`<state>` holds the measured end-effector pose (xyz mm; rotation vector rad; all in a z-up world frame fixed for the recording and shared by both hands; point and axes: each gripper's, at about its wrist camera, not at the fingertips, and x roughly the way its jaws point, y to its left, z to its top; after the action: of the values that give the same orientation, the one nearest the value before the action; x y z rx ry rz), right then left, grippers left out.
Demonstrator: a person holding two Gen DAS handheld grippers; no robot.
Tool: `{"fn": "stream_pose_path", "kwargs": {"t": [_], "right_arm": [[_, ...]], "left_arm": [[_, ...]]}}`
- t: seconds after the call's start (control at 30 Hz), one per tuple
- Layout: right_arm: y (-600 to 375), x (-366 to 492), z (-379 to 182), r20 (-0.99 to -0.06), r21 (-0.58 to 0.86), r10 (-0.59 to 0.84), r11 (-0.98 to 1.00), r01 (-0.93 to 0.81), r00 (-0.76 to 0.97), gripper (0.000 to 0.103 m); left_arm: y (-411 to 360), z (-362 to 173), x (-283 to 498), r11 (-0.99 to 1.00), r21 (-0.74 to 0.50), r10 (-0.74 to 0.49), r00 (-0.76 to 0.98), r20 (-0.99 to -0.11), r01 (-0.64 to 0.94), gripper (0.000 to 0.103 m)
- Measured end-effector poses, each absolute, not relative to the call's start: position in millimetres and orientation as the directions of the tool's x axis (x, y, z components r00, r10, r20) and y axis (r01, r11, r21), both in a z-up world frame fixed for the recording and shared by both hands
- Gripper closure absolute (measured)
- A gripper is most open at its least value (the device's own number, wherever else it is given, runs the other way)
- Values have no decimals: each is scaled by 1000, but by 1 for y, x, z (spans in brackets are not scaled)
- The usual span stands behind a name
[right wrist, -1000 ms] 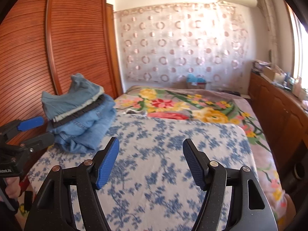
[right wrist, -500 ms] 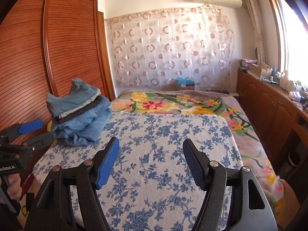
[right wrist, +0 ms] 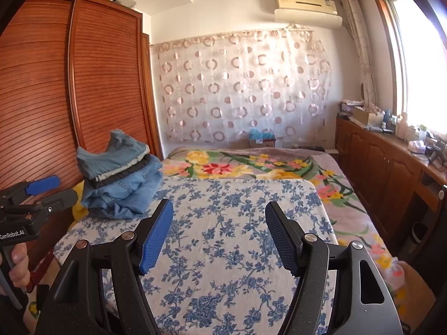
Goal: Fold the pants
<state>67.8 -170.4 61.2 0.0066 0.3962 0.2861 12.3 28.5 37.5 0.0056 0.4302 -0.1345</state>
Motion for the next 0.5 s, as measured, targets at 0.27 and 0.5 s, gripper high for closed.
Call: {"fn": "stream_pose_path", "kwargs": {"t": [0.27, 0.5], "right_arm": [[-167, 66, 63, -373, 62, 280, 959, -278, 885, 33], [-167, 65, 62, -376, 62, 278, 959, -276, 884, 33]], "left_arm": [[30, 35, 12, 993, -15, -114, 901, -419, 119, 21], [32, 30, 14, 994, -18, -105, 896, -431, 108, 21]]}}
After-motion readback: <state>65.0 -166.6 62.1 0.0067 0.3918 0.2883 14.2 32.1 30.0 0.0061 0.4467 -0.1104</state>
